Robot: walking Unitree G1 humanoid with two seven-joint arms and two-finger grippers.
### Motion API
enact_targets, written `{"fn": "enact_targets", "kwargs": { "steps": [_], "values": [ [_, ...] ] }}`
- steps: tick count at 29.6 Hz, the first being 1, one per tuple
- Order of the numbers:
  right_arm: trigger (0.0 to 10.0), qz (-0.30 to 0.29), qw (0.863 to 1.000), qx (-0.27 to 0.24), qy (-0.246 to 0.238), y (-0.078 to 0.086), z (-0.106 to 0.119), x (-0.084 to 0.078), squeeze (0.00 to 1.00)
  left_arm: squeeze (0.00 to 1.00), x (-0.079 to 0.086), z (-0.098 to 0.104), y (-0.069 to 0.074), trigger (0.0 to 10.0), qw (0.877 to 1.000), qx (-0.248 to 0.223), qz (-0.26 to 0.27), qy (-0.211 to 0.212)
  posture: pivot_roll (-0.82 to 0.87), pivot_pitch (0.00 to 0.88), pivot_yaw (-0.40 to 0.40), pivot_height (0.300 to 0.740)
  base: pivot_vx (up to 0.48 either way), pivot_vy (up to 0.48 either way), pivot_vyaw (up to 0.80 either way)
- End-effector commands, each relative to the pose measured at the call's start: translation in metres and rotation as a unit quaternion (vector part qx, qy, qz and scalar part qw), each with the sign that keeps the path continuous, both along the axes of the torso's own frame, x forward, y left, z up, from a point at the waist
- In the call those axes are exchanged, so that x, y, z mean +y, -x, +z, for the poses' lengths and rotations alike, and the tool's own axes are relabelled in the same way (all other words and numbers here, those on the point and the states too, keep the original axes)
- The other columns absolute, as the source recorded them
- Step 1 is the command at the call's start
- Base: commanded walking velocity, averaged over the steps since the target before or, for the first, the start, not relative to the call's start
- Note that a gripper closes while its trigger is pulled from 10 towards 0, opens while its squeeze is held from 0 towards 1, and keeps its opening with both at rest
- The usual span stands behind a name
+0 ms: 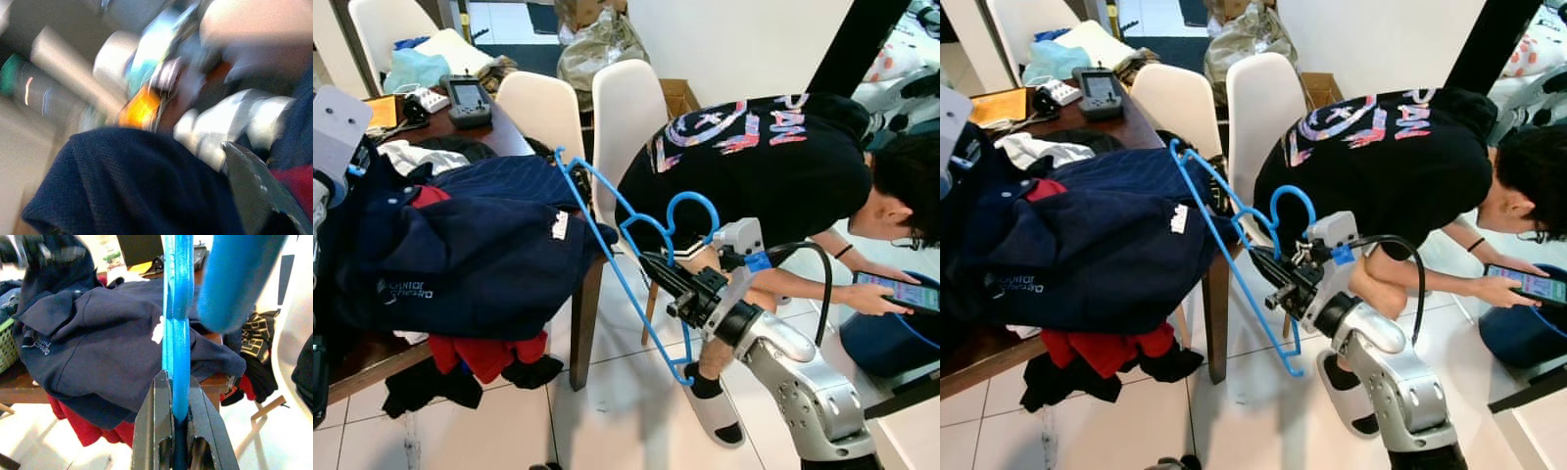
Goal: Hang hanger
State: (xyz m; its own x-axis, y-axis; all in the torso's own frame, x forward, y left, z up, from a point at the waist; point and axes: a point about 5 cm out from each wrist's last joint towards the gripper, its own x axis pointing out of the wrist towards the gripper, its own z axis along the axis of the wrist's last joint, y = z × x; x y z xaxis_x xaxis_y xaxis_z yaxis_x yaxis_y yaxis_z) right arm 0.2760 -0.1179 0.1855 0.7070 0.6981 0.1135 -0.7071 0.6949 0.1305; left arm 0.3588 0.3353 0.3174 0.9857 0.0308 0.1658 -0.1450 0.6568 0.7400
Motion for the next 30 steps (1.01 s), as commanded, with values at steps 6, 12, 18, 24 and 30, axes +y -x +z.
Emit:
{"fn": "enact_targets", "kwargs": {
  "steps": [6, 12, 18, 24, 30],
  "values": [
    [10.0, 0.005, 1.000, 0.002, -0.005, 0.002, 0.001, -0.001, 0.00, 1.00, -0.018, 0.051, 0.020, 10.0, 0.977, 0.075, -0.086, -0.183, 0.09, 0.173, -0.055, 0.740, 0.000, 0.000, 0.00],
    [10.0, 0.004, 1.000, 0.003, -0.006, 0.002, 0.001, -0.001, 0.00, 1.00, 0.003, 0.022, 0.043, 10.0, 0.934, 0.279, -0.095, -0.204, 0.09, 0.174, -0.048, 0.740, 0.000, 0.000, 0.00],
    [10.0, 0.003, 1.000, 0.004, -0.006, 0.002, 0.001, -0.001, 0.00, 1.00, 0.028, 0.004, 0.064, 10.0, 0.897, 0.398, -0.054, -0.183, 0.09, 0.174, -0.048, 0.740, 0.000, 0.000, 0.00],
    [10.0, 0.001, 1.000, 0.004, -0.005, 0.002, 0.001, -0.003, 0.00, 1.00, 0.025, 0.005, 0.075, 10.0, 0.885, 0.428, -0.105, -0.151, 0.09, 0.176, -0.049, 0.740, 0.000, 0.000, 0.00],
    [10.0, -0.006, 1.000, 0.001, -0.012, 0.000, 0.003, -0.003, 0.00, 0.00, -0.082, 0.068, 0.098, 10.0, 0.842, 0.194, -0.495, -0.096, 0.10, 0.177, -0.051, 0.740, 0.000, 0.000, 0.00]
  ]
}}
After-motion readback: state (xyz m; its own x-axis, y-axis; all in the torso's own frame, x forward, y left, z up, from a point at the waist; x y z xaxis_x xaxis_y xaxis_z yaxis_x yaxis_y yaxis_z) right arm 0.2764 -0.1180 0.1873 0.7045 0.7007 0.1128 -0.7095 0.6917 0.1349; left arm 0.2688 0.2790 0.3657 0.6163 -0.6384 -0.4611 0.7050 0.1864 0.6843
